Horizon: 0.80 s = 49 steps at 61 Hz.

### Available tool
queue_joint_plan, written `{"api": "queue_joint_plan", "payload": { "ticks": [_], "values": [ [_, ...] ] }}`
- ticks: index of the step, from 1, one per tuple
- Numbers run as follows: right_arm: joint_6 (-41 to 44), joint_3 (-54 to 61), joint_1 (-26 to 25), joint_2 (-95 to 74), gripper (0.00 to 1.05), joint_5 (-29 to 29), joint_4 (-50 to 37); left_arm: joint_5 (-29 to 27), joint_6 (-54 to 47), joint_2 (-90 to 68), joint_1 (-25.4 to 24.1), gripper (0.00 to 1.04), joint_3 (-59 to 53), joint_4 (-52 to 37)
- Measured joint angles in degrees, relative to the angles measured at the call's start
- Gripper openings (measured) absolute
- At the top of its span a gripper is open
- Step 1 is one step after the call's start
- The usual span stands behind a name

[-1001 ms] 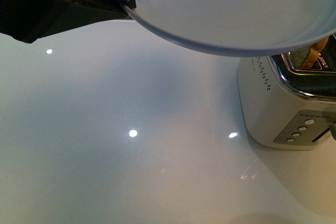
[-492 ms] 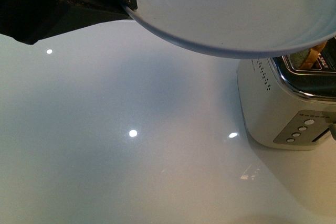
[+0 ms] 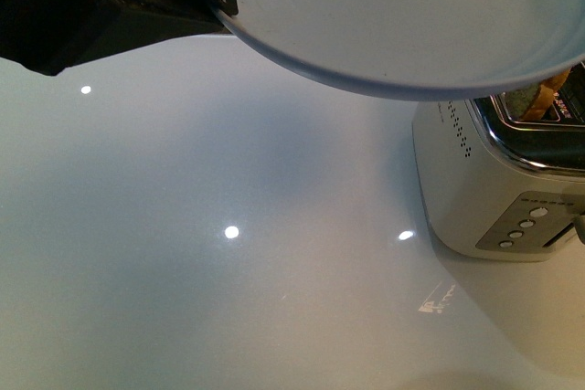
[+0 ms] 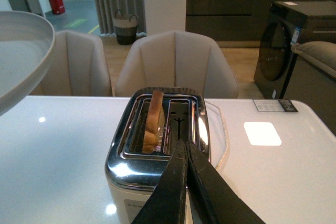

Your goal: Left arm holds plate, right arm toasts bread

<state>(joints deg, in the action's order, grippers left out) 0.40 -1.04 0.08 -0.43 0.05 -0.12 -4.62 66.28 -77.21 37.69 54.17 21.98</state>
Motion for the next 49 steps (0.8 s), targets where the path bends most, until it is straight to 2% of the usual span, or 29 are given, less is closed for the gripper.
{"api": "queue_joint_plan", "payload": {
  "ticks": [34, 36, 46, 49],
  "values": [
    [0.0, 0.0, 0.0, 0.0, 0.94, 0.0, 0.0, 0.0, 0.0, 0.0, 0.0, 0.03, 0.0, 0.0],
    [0.0, 0.0, 0.0, 0.0, 0.97, 0.0, 0.0, 0.0, 0.0, 0.0, 0.0, 0.03, 0.0, 0.0],
    [0.0, 0.0, 0.0, 0.1, 0.96, 0.0, 0.0, 0.0, 0.0, 0.0, 0.0, 0.03, 0.0, 0.0],
    [0.0, 0.0, 0.0, 0.1, 0.96, 0.0, 0.0, 2.1, -1.3, 0.0, -0.4, 0.03, 0.0, 0.5]
  ]
}}
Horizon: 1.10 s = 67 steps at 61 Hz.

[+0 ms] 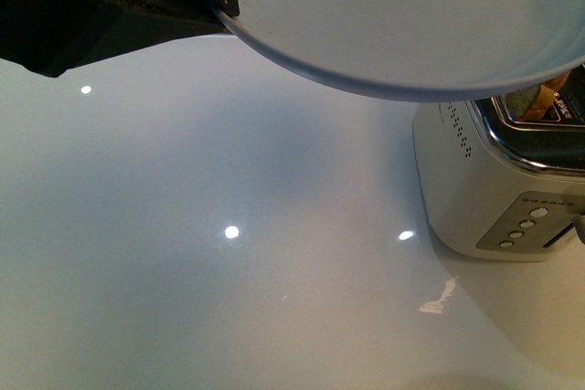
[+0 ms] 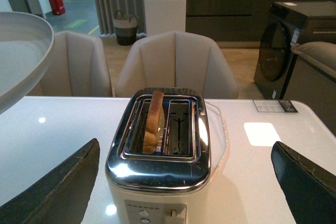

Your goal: Left arm holds plate, right arm toasts bread

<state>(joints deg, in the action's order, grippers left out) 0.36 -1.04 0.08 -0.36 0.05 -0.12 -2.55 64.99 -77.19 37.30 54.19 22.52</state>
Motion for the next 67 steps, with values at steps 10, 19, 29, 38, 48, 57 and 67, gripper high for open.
{"api": "queue_joint_plan", "payload": {
  "ticks": [10, 19, 29, 38, 48, 57, 67],
  "values": [
    [0.0, 0.0, 0.0, 0.0, 0.96, 0.0, 0.0, 6.8, -4.7, 1.5, -2.6, 0.03, 0.1, 1.6],
    [0.0, 0.0, 0.0, 0.0, 0.96, 0.0, 0.0, 8.6, -7.7, 4.6, -7.5, 0.03, 1.8, 4.4],
    [0.0, 0.0, 0.0, 0.0, 0.96, 0.0, 0.0, 12.1, -14.0, 8.1, -16.9, 0.03, 4.3, 9.2],
    [0.0, 0.0, 0.0, 0.0, 0.96, 0.0, 0.0, 15.5, -21.7, 9.7, -29.3, 0.03, 3.8, 12.0],
    [0.0, 0.0, 0.0, 0.0, 0.96, 0.0, 0.0, 17.9, -29.4, 8.7, -44.2, 0.03, -1.0, 10.2],
    [0.0, 0.0, 0.0, 0.0, 0.96, 0.0, 0.0, 19.3, -36.3, 5.3, -56.1, 0.03, -10.3, -0.3],
    [0.0, 0.0, 0.0, 0.0, 0.96, 0.0, 0.0, 19.5, -39.4, 1.4, -61.5, 0.03, -21.2, -11.1]
  ]
}}
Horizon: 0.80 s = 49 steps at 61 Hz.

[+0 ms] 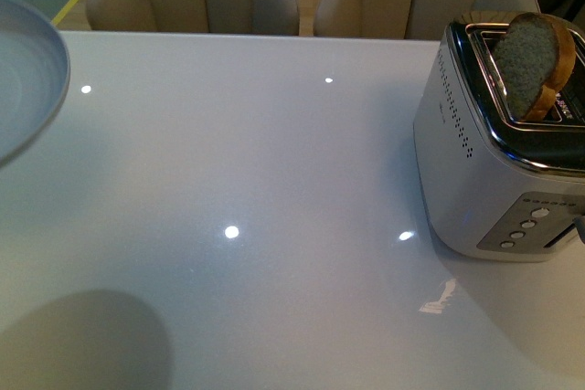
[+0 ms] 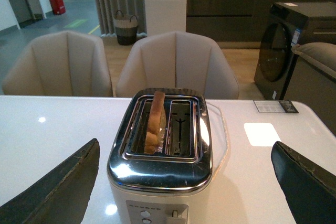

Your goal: Left arm holds plate, right arm toasts bread

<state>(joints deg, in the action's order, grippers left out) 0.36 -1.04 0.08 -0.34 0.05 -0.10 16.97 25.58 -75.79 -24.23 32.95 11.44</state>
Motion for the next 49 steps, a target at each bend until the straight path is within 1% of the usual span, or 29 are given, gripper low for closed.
{"api": "queue_joint_plan", "payload": {
  "ticks": [4, 8, 19, 36, 49],
  "values": [
    [0.0, 0.0, 0.0, 0.0, 0.96, 0.0, 0.0, -0.2, -0.2, -2.8, -1.7, 0.03, -4.6, -4.8],
    [0.0, 0.0, 0.0, 0.0, 0.96, 0.0, 0.0, -0.2, -0.2, -4.9, -2.3, 0.03, -7.3, -8.3],
    [0.0, 0.0, 0.0, 0.0, 0.96, 0.0, 0.0, 0.2, -0.3, -11.3, -1.3, 0.03, -11.4, -17.5],
    [0.0, 0.0, 0.0, 0.0, 0.96, 0.0, 0.0, 0.7, 0.5, -25.7, 2.2, 0.03, -10.0, -30.6],
    [0.0, 0.0, 0.0, 0.0, 0.96, 0.0, 0.0, 1.0, 1.9, -36.7, 4.6, 0.03, -5.3, -37.3]
  ]
}}
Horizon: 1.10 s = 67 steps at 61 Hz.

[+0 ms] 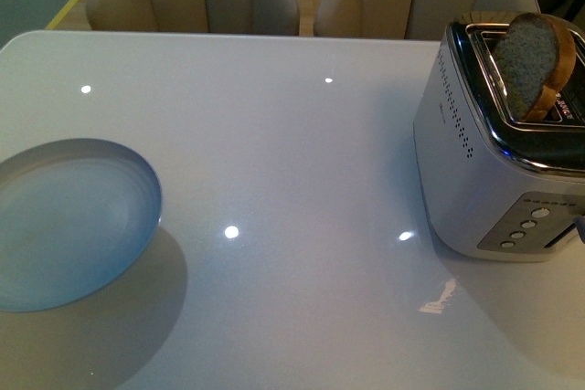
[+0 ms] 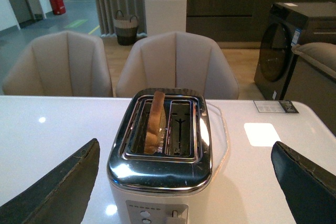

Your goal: Left arm holds plate, right arm toasts bread

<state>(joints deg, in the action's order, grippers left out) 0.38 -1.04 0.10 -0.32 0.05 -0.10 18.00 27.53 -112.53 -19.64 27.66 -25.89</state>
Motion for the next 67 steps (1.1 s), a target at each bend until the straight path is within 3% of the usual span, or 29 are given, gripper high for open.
{"api": "queue_joint_plan", "payload": {
  "ticks": [34, 52, 67],
  "values": [
    [0.0, 0.0, 0.0, 0.0, 0.96, 0.0, 0.0, -1.7, -0.2, -16.5, -0.1, 0.03, 4.7, -5.2],
    [0.0, 0.0, 0.0, 0.0, 0.96, 0.0, 0.0, -2.0, -1.2, -11.1, -0.4, 0.5, 2.7, -2.4],
    [0.0, 0.0, 0.0, 0.0, 0.96, 0.0, 0.0, -0.1, -1.8, 10.1, -0.4, 0.92, 2.2, 10.8]
  ]
}}
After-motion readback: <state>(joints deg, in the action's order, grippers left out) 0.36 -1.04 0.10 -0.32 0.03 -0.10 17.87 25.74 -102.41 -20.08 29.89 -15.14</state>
